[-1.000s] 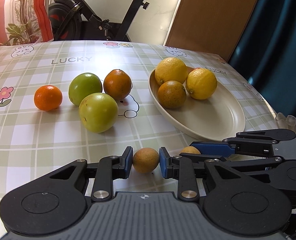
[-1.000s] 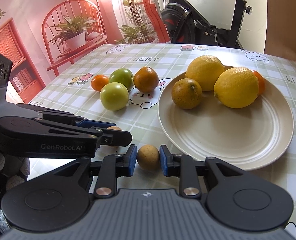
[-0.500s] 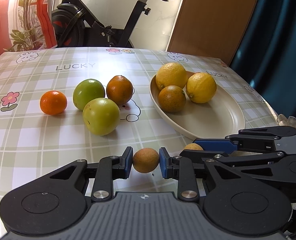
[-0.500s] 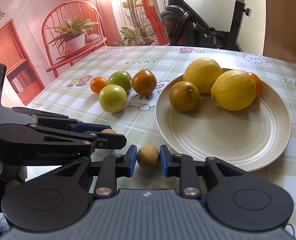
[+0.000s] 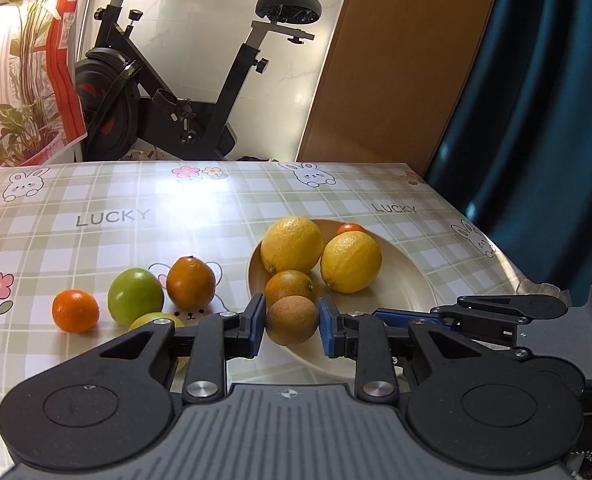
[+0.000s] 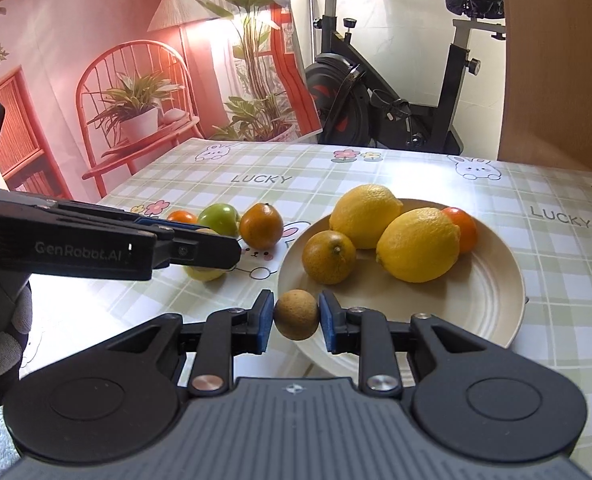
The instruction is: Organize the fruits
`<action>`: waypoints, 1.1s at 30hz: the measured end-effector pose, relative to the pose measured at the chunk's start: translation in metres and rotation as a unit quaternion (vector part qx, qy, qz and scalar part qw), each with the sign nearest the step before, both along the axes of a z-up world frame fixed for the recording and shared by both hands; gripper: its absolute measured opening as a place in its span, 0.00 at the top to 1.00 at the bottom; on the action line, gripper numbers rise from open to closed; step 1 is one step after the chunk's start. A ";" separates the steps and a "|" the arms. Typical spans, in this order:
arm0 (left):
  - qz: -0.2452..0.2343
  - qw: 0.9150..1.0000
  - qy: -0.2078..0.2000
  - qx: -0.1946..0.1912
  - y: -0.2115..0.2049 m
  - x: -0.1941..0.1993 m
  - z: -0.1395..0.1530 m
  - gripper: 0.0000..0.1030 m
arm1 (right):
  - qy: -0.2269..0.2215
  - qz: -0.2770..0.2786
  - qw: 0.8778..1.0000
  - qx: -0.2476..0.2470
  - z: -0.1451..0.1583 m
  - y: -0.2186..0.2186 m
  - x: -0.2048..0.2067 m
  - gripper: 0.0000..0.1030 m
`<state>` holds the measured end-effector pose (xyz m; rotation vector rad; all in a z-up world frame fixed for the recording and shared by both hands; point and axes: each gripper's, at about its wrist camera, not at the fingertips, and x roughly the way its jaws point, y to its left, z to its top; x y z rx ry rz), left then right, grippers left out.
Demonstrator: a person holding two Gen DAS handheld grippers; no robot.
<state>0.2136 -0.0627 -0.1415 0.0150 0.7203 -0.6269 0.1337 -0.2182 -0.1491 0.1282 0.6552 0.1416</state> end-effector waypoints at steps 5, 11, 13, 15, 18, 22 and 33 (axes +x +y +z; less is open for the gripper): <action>-0.037 0.999 0.002 0.018 -0.046 0.013 -0.005 0.71 | 0.000 -0.047 0.999 -0.001 0.000 -0.036 0.005 0.74; -0.058 0.997 0.024 0.040 -0.085 0.024 -0.029 0.71 | 0.007 -0.070 0.997 -0.026 -0.008 -0.076 0.012 0.74; -0.060 0.997 0.033 0.039 -0.092 0.029 -0.036 0.71 | 0.009 -0.071 0.997 -0.030 -0.011 -0.084 0.015 0.74; -0.060 0.996 0.043 0.038 -0.095 0.033 -0.042 0.71 | 0.011 -0.068 0.997 -0.031 -0.014 -0.089 0.018 0.74; -0.052 0.996 0.051 0.044 -0.097 0.038 -0.049 0.71 | 0.015 -0.065 0.997 -0.025 -0.017 -0.095 0.021 0.74; -0.049 0.996 0.059 0.046 -0.099 0.044 -0.056 0.71 | 0.014 -0.067 0.997 -0.022 -0.020 -0.098 0.022 0.74; -0.049 0.995 0.059 0.057 -0.107 0.043 -0.060 0.71 | 0.029 -0.072 0.997 -0.023 -0.028 -0.097 0.022 0.74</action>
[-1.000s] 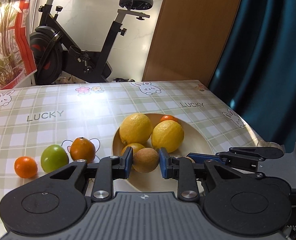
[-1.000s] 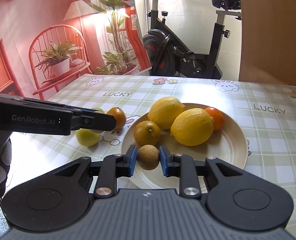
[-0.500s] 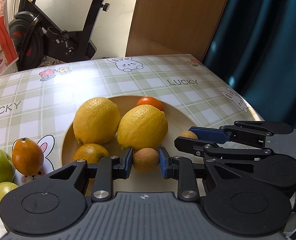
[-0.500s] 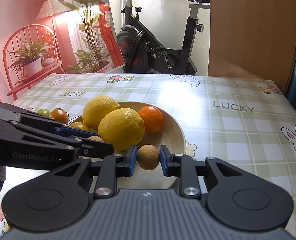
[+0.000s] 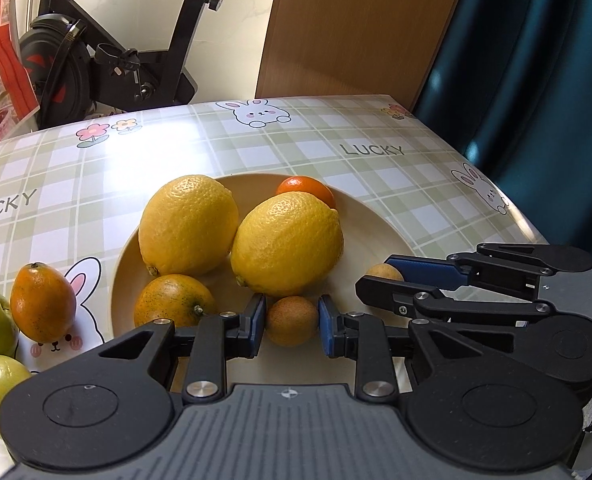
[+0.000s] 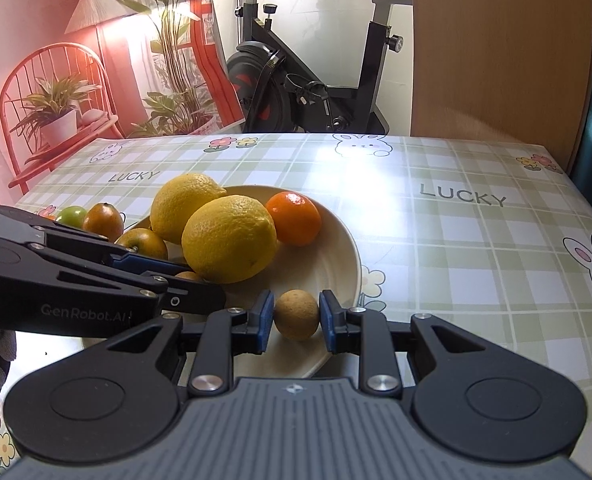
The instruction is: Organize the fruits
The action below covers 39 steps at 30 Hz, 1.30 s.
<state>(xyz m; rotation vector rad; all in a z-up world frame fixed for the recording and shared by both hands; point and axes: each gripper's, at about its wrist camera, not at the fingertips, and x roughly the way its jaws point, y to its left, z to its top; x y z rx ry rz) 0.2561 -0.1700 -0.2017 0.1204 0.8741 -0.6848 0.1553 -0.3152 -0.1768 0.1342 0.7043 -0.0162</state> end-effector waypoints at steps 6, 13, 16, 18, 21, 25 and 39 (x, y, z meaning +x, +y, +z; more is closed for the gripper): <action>0.004 1.000 0.000 0.002 0.001 0.000 0.001 0.67 | 0.004 -0.002 1.000 -0.002 -0.001 0.002 0.000 0.73; 0.012 1.000 -0.001 -0.009 0.011 -0.003 0.010 0.50 | 0.004 -0.008 1.000 -0.007 0.006 0.003 -0.002 0.70; 0.012 1.000 -0.008 -0.020 0.015 -0.007 0.019 0.47 | 0.001 -0.012 1.000 -0.009 0.009 0.004 -0.006 0.66; 0.010 0.999 -0.013 -0.028 0.019 -0.012 0.025 0.47 | -0.001 -0.013 1.000 -0.009 0.012 0.006 -0.008 0.62; 0.006 0.999 -0.020 -0.036 0.024 -0.019 0.035 0.46 | -0.008 -0.012 1.000 -0.007 0.016 0.008 -0.013 0.60; 0.001 0.999 -0.027 -0.044 0.029 -0.025 0.044 0.46 | -0.015 -0.009 1.000 -0.008 0.024 0.015 -0.016 0.59; 0.021 0.997 -0.053 -0.049 0.088 -0.030 0.071 0.46 | -0.033 0.037 0.999 -0.008 0.045 0.064 -0.013 0.59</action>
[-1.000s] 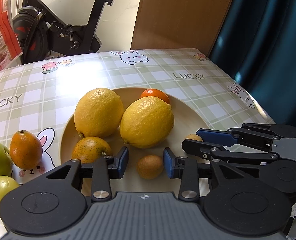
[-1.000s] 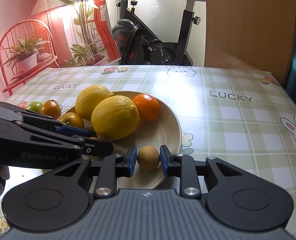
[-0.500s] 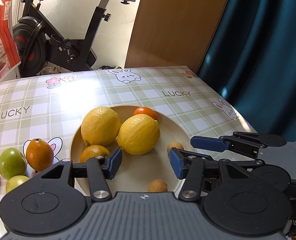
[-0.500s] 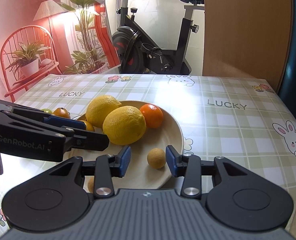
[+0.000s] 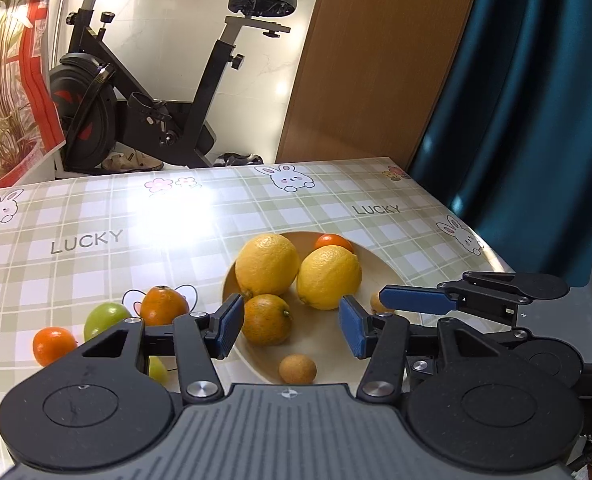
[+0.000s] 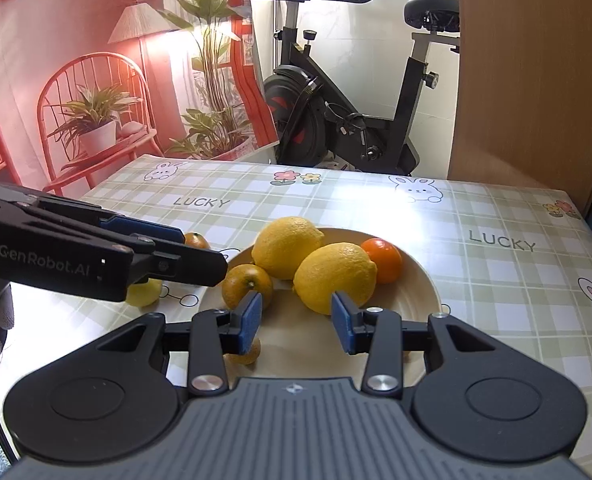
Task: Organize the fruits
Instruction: 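Move the right tool to the pale green round fruit, then close the right tool's fingers around the pale green fruit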
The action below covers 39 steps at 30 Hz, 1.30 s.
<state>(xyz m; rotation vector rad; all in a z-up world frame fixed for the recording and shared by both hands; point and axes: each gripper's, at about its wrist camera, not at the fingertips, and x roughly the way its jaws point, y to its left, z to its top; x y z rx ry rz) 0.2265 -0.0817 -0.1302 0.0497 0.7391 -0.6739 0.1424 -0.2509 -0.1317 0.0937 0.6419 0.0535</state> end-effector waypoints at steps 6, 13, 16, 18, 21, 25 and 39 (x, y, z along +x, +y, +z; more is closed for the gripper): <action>0.023 1.000 -0.006 0.000 0.034 0.004 0.004 0.46 | -0.001 0.028 1.000 0.000 0.002 0.029 0.008 0.59; 0.053 0.999 -0.011 0.003 0.071 0.011 0.007 0.46 | 0.004 0.054 0.999 -0.001 -0.001 0.058 0.022 0.59; 0.068 0.998 -0.012 0.002 0.087 0.013 0.008 0.46 | 0.008 0.064 0.998 -0.002 -0.004 0.068 0.027 0.59; 0.079 0.997 -0.011 0.001 0.098 0.015 0.008 0.46 | 0.010 0.072 0.997 -0.003 -0.006 0.073 0.031 0.59; 0.089 0.996 -0.005 -0.002 0.109 0.018 0.006 0.46 | 0.014 0.081 0.997 -0.003 -0.010 0.080 0.035 0.59; 0.093 0.996 0.003 -0.001 0.116 0.021 0.000 0.47 | 0.019 0.092 0.996 -0.005 -0.014 0.088 0.042 0.59; 0.090 0.994 0.061 -0.020 0.112 0.034 -0.033 0.46 | 0.049 0.147 0.988 -0.005 -0.035 0.119 0.075 0.51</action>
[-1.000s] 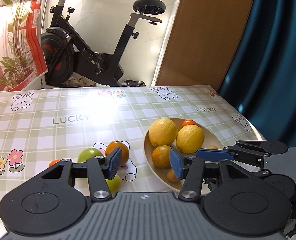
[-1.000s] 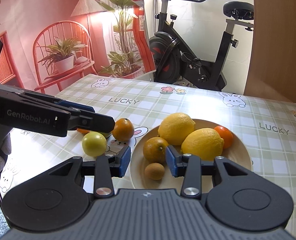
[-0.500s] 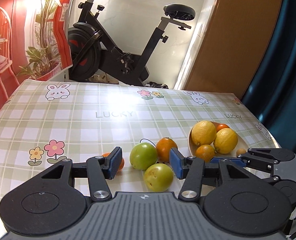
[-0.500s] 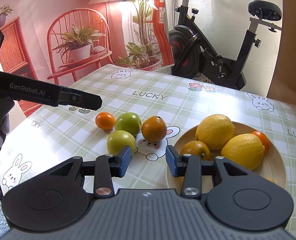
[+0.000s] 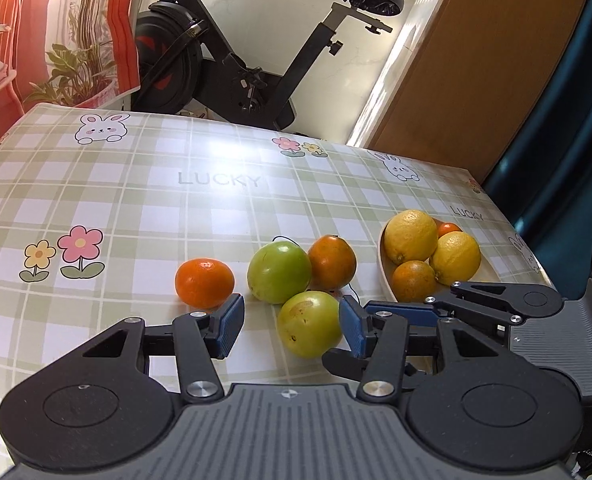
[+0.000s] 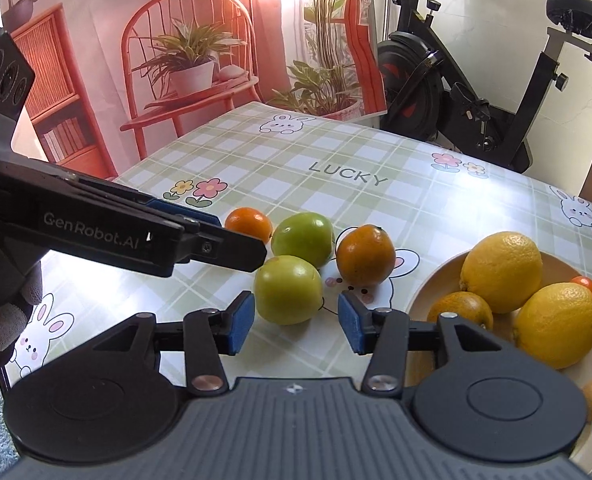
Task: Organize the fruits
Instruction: 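Close the right tool's fingers around the pale green fruit, then carry the green fruit with the right tool onto the plate and release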
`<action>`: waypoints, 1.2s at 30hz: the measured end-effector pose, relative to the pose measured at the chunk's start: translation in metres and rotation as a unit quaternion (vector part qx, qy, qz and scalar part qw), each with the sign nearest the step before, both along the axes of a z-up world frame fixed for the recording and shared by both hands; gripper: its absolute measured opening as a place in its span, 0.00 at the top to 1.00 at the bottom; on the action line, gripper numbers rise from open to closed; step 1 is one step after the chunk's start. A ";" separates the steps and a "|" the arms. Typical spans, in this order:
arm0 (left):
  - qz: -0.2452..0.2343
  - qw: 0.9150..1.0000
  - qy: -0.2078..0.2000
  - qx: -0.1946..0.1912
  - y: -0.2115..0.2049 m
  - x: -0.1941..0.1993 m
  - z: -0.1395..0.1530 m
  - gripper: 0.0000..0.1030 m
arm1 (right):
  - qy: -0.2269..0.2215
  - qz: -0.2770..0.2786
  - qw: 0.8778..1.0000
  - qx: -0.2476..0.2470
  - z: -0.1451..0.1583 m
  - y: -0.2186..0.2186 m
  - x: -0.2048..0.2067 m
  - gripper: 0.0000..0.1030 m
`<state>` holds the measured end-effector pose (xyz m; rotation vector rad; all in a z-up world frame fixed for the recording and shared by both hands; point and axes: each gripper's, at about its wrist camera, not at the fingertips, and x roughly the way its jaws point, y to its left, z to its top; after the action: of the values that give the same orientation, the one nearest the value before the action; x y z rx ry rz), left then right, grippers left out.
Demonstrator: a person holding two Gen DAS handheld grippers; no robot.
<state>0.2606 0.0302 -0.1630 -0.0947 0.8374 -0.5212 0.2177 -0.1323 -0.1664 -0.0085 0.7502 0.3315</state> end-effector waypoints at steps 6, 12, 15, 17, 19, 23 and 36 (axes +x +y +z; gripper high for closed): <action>-0.004 1.000 0.016 -0.007 -0.007 0.006 -0.008 0.46 | 0.013 0.010 1.000 -0.004 -0.012 0.005 0.011 0.51; -0.006 0.999 0.032 -0.013 -0.011 0.012 -0.022 0.46 | 0.022 0.014 1.000 -0.002 -0.020 0.006 0.020 0.51; -0.002 0.999 0.039 -0.026 -0.012 0.015 -0.025 0.46 | 0.024 0.013 1.000 0.001 -0.022 0.007 0.023 0.51; -0.002 0.999 0.042 -0.028 -0.014 0.016 -0.027 0.47 | 0.026 0.013 1.000 0.002 -0.023 0.006 0.024 0.51; -0.006 0.999 0.044 -0.028 -0.016 0.015 -0.029 0.48 | 0.027 0.013 1.000 0.003 -0.023 0.007 0.025 0.51; -0.009 0.999 0.039 -0.026 -0.019 0.011 -0.030 0.52 | 0.025 0.013 1.000 0.013 -0.024 0.005 0.024 0.52; -0.023 0.999 0.028 -0.013 -0.028 -0.013 -0.029 0.52 | 0.029 -0.018 0.998 0.051 -0.025 -0.002 0.002 0.54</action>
<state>0.2481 0.0024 -0.1917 -0.1153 0.8884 -0.5745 0.2195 -0.1338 -0.1911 0.1103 0.7891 0.3362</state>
